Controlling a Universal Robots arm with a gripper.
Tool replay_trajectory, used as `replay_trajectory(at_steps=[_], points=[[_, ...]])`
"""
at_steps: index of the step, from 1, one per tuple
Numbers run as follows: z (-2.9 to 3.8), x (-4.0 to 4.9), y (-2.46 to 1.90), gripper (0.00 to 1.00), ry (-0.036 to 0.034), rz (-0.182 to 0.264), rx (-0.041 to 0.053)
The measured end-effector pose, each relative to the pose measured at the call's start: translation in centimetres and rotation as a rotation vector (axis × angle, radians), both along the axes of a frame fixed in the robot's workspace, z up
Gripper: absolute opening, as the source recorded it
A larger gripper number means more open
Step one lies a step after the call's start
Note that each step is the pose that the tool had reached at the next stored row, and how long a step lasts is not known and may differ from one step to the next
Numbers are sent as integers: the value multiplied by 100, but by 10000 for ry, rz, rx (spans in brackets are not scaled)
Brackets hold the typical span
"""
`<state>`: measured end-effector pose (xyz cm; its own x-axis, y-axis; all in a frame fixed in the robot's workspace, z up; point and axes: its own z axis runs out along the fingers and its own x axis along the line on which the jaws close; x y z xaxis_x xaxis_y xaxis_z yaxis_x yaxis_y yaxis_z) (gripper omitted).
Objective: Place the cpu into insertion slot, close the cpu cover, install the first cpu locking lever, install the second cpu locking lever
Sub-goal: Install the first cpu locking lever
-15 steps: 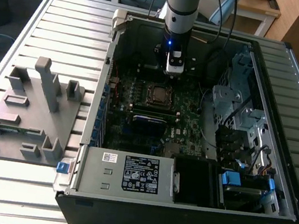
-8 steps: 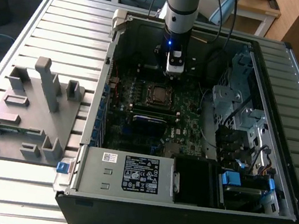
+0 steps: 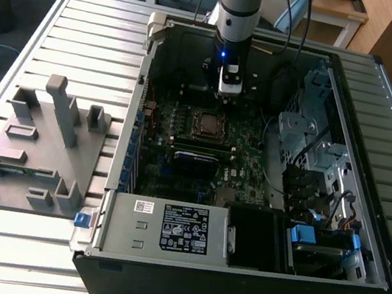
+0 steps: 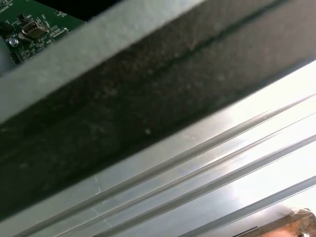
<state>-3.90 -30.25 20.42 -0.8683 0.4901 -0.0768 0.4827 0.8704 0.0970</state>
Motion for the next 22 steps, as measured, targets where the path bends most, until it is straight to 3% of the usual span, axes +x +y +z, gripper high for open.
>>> replay_trajectory(at_steps=[5, 10, 13, 16, 22], points=[[31, -4, 0, 10, -1, 0, 99], [32, -38, 0, 10, 0, 3, 450], [30, -62, 0, 10, 0, 0, 554], [27, -71, -1, 10, -7, 3, 625], [26, -79, -10, 10, -15, 2, 643]])
